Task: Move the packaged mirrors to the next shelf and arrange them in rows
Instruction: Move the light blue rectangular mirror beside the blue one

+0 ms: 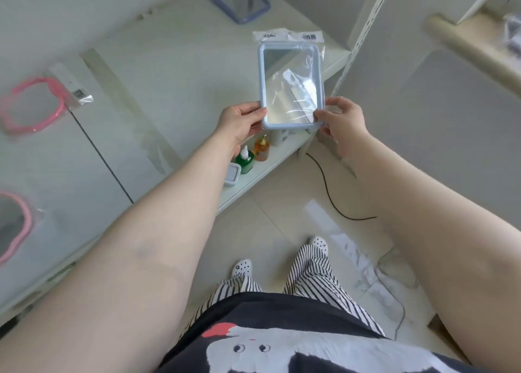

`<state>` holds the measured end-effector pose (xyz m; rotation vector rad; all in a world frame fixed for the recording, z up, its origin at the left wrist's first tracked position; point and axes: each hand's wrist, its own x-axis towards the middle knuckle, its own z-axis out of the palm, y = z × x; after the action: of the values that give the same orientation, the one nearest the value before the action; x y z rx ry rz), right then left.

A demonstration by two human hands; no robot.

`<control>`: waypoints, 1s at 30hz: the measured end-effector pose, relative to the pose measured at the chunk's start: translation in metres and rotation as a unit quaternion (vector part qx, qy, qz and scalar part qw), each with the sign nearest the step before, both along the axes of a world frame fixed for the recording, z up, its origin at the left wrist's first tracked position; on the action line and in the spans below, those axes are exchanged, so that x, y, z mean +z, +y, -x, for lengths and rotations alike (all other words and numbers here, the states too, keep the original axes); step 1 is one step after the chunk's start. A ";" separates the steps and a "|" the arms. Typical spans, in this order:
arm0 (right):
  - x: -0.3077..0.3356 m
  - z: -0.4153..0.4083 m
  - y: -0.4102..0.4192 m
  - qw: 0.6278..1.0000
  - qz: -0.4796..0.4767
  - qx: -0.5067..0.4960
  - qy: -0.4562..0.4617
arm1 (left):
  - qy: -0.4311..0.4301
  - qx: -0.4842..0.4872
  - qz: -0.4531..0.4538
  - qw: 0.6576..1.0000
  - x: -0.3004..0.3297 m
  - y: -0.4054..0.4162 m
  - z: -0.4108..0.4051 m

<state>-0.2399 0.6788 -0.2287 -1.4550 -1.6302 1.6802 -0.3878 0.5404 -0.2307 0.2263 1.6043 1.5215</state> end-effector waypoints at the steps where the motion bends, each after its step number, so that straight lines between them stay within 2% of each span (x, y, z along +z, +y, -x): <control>1: 0.000 0.002 0.014 1.000 0.002 0.011 0.000 | 0.002 0.013 0.001 1.000 0.000 0.012 -0.001; 8: -0.001 0.012 0.105 0.994 -0.027 0.103 -0.033 | -0.022 0.141 -0.006 0.990 -0.014 0.081 -0.030; 13: 0.001 0.034 0.132 0.984 -0.017 0.173 -0.028 | -0.010 0.198 -0.014 0.980 -0.011 0.097 -0.023; 22: 0.000 0.119 0.162 0.970 -0.015 0.242 -0.023 | -0.004 0.285 -0.016 0.958 -0.011 0.117 0.033; 30: 0.008 0.203 0.182 0.963 -0.013 0.271 0.012 | 0.007 0.320 -0.005 0.947 -0.005 0.136 0.107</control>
<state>-0.4425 0.8612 -0.2211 -1.0195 -2.1633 1.9243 -0.4952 0.6764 -0.2360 -0.3162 1.7779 2.0084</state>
